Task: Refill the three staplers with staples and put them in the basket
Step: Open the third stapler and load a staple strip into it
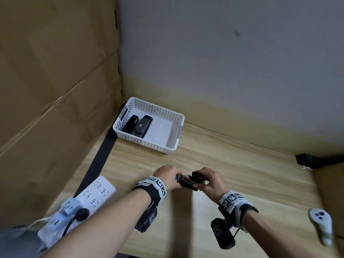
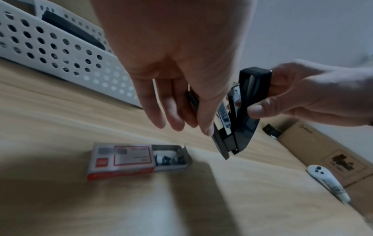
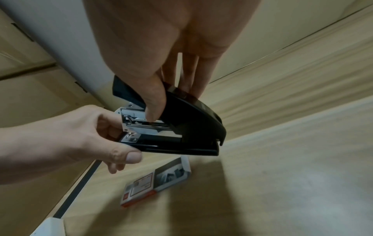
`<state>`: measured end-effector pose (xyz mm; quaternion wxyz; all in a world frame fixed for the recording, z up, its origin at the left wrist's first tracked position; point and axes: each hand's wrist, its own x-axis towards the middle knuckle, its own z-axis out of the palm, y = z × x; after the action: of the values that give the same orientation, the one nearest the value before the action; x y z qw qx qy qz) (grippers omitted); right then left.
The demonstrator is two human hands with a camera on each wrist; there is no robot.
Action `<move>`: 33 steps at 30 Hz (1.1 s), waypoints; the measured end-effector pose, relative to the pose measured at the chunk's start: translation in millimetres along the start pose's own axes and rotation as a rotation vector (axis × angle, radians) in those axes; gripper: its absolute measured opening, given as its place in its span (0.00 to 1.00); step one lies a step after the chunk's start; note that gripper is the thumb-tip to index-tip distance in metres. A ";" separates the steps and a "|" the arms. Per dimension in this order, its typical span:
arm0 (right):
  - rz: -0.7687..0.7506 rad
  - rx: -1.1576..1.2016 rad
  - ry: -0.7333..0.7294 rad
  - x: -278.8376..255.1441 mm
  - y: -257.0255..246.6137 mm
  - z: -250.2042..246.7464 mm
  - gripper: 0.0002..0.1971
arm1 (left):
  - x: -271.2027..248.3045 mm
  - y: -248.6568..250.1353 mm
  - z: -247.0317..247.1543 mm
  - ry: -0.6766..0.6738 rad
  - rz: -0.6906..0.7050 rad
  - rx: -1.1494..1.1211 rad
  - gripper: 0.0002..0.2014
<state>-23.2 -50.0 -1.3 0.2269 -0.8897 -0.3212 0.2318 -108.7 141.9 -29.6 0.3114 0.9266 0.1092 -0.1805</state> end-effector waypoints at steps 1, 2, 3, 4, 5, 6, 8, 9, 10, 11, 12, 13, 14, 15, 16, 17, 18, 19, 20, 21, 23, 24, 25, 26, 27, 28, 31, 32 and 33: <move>0.003 -0.007 -0.004 3.8 1.7 -3.3 0.17 | 4.4 1.8 -2.9 -0.002 -0.011 -0.003 0.18; 0.004 -0.012 -0.005 8.0 3.6 -6.2 0.17 | 8.8 3.4 -5.9 -0.007 -0.020 -0.005 0.17; 0.003 -0.014 -0.007 12.1 5.7 -9.0 0.16 | 13.1 5.3 -8.6 -0.012 -0.028 -0.018 0.16; -0.004 -0.014 -0.007 16.2 8.5 -11.2 0.16 | 17.5 7.0 -10.6 -0.015 -0.030 -0.031 0.15; -0.011 -0.014 -0.010 20.3 11.1 -13.4 0.17 | 22.2 8.6 -13.1 -0.016 -0.036 -0.047 0.14; -0.018 -0.019 -0.016 24.4 13.8 -15.2 0.17 | 27.4 9.9 -14.9 -0.016 -0.043 -0.059 0.15; -0.031 -0.041 -0.033 31.3 21.0 -19.9 0.17 | 37.6 13.5 -14.8 -0.012 -0.061 -0.077 0.17; -0.036 -0.060 -0.039 34.2 25.8 -22.5 0.17 | 41.9 16.3 -14.0 -0.007 -0.064 -0.072 0.18; -0.038 -0.088 -0.049 36.4 30.7 -25.7 0.18 | 45.8 19.6 -11.6 -0.008 -0.064 -0.056 0.18; -0.034 -0.124 -0.063 37.6 34.9 -28.7 0.18 | 49.3 23.5 -8.4 -0.020 -0.058 -0.032 0.17; -0.028 -0.166 -0.075 37.7 39.0 -31.1 0.18 | 52.0 28.1 -4.7 -0.039 -0.052 0.002 0.15; -0.022 -0.214 -0.082 37.1 43.1 -32.8 0.18 | 54.6 33.4 -1.7 -0.058 -0.046 0.037 0.13; -0.012 -0.262 -0.083 35.8 48.2 -33.2 0.17 | 57.8 38.6 1.2 -0.074 -0.046 0.061 0.11; 0.000 -0.307 -0.084 33.9 54.7 -32.8 0.16 | 61.6 43.6 4.7 -0.086 -0.051 0.073 0.11; 0.016 -0.341 -0.089 32.2 61.9 -31.8 0.15 | 66.2 47.4 9.3 -0.095 -0.057 0.076 0.13; 0.034 -0.364 -0.095 30.5 69.9 -30.7 0.14 | 70.4 50.7 13.9 -0.106 -0.059 0.082 0.18; 0.051 -0.370 -0.101 28.6 78.1 -29.6 0.13 | 73.3 54.6 17.7 -0.119 -0.063 0.094 0.23; 0.063 -0.359 -0.114 26.3 85.8 -28.4 0.13 | 75.4 57.7 21.5 -0.133 -0.061 0.107 0.26; 0.060 -0.332 -0.129 23.7 92.0 -28.1 0.15 | 76.9 60.5 25.6 -0.148 -0.054 0.118 0.27; 0.041 -0.296 -0.138 20.9 97.3 -28.7 0.16 | 78.0 64.0 28.8 -0.163 -0.041 0.124 0.27; -0.022 -0.221 -0.128 13.1 107.2 -34.0 0.21 | 80.3 71.7 34.1 -0.183 -0.007 0.135 0.29; -0.058 -0.200 -0.119 8.2 114.1 -36.1 0.24 | 81.8 75.3 36.3 -0.184 0.012 0.135 0.29; -0.076 -0.199 -0.109 2.7 123.4 -38.8 0.26 | 83.9 80.0 38.3 -0.181 0.040 0.135 0.30; -0.059 -0.199 -0.102 -2.6 135.7 -40.8 0.27 | 86.3 85.0 39.9 -0.176 0.073 0.142 0.31; 0.002 -0.190 -0.094 -7.5 149.5 -42.8 0.26 | 88.7 90.6 41.2 -0.179 0.105 0.157 0.29; 0.076 -0.171 -0.078 -12.0 162.4 -45.4 0.24 | 91.3 96.5 43.1 -0.183 0.135 0.181 0.25; 0.305 -0.019 -0.085 -16.2 192.2 -50.0 0.11 | 97.9 112.4 47.9 -0.187 0.203 0.299 0.06; 0.366 0.094 -0.098 -14.6 197.5 -49.4 0.07 | 99.4 115.3 49.6 -0.185 0.206 0.328 0.04; 0.414 0.206 -0.102 -12.0 199.7 -48.1 0.04 | 100.5 117.2 50.2 -0.182 0.203 0.346 0.04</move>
<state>88.6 -208.4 -70.5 0.2478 -0.8959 -0.1177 0.3495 6.3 28.3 -44.2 0.1730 0.9524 -0.0458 -0.2469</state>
